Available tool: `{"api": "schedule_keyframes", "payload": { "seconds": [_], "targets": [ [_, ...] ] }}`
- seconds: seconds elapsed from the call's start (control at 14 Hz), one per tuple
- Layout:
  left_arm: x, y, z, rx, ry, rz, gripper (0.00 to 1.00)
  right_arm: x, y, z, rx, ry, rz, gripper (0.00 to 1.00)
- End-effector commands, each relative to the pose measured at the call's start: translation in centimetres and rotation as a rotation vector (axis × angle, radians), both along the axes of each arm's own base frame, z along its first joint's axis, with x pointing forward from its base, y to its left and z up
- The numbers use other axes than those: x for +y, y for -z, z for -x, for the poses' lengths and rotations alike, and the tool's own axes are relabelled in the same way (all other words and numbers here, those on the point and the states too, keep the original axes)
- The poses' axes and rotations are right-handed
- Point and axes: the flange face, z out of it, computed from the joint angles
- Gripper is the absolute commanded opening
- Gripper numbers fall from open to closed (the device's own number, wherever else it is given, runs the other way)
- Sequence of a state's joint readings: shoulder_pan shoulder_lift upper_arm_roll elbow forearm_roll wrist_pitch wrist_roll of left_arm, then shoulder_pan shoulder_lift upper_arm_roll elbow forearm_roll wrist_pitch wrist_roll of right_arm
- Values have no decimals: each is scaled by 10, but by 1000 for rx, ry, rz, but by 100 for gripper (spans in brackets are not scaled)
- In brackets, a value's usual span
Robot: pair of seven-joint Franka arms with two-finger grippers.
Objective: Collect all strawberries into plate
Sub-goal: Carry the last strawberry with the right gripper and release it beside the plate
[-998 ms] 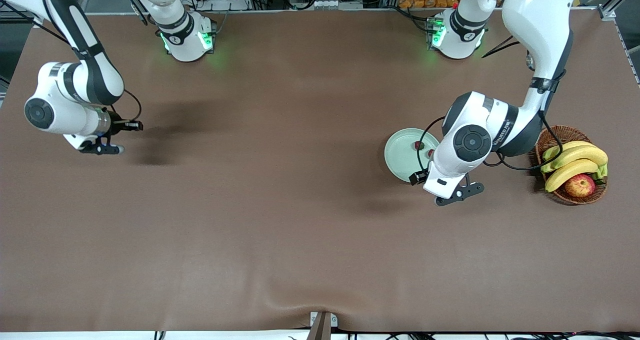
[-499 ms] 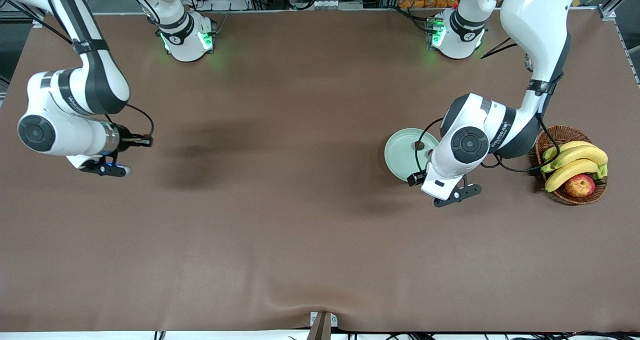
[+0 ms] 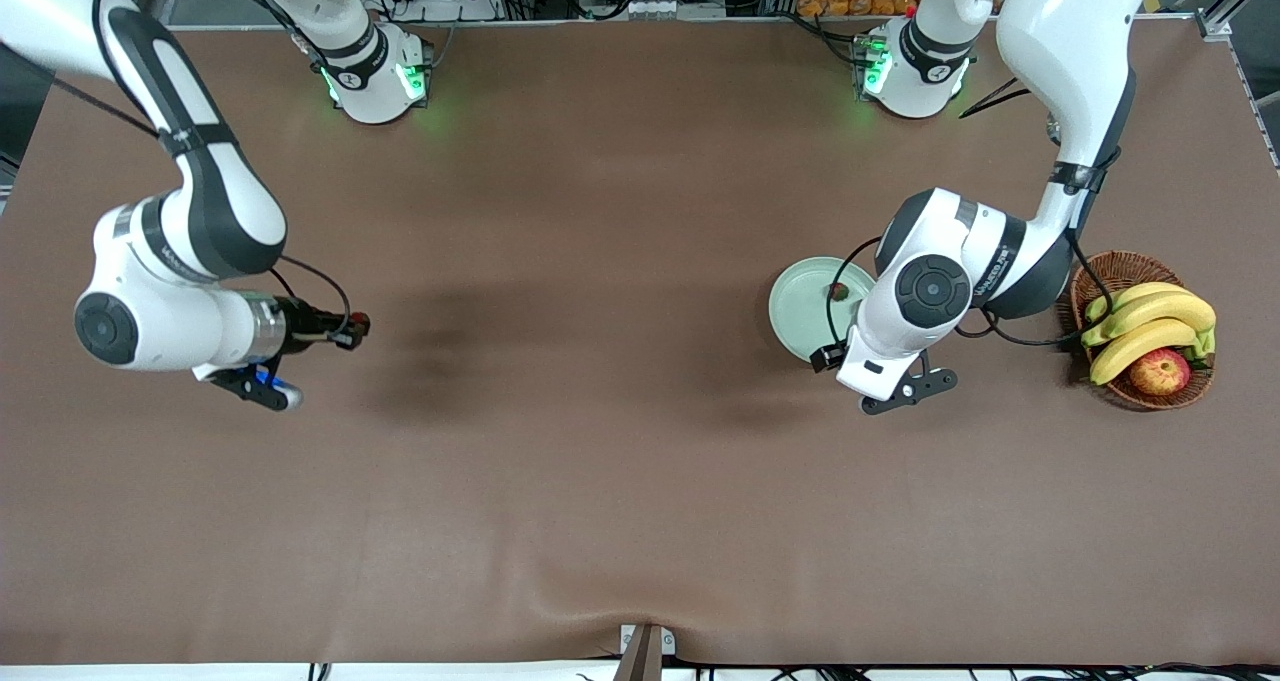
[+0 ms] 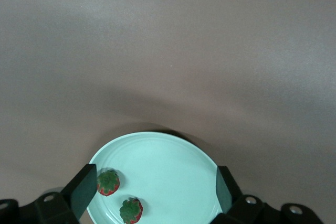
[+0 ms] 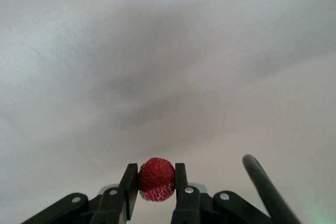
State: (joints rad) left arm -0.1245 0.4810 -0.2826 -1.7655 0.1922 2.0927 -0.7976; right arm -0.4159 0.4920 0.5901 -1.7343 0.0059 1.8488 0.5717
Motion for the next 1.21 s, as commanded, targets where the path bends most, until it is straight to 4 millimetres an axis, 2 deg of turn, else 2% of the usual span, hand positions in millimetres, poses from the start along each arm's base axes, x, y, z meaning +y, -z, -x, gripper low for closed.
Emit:
{"api": "schedule_keyframes", "payload": {
  "seconds": [0.0,0.14,0.36,0.57,0.64,0.71,0.78,1.07,1.14],
  "targets": [
    [-3,1,-4,5,-12,15,100,47,2,-26,20,83,-15,0],
    [-3,2,-4,6,-11,14,100,67,10,-35,41,151,-7,0],
    [-3,3,-4,4,-11,16,100,122,14,-38,-15,237,-11,0],
    [-4,5,-4,4,-10,17,100,195,31,-29,-53,347,-15,0],
    [-4,5,-4,4,-10,17,100,214,39,-28,-68,400,-22,0],
    [-4,5,-5,4,-11,17,100,242,45,-23,-84,443,-42,0],
    [-4,5,-5,4,-11,17,100,266,46,-19,-103,476,-54,0],
    [-4,5,-5,1,-12,21,100,351,69,-6,-112,577,-30,0],
    [-5,5,-5,1,-11,21,100,366,73,-1,-130,582,-11,0]
  ]
}}
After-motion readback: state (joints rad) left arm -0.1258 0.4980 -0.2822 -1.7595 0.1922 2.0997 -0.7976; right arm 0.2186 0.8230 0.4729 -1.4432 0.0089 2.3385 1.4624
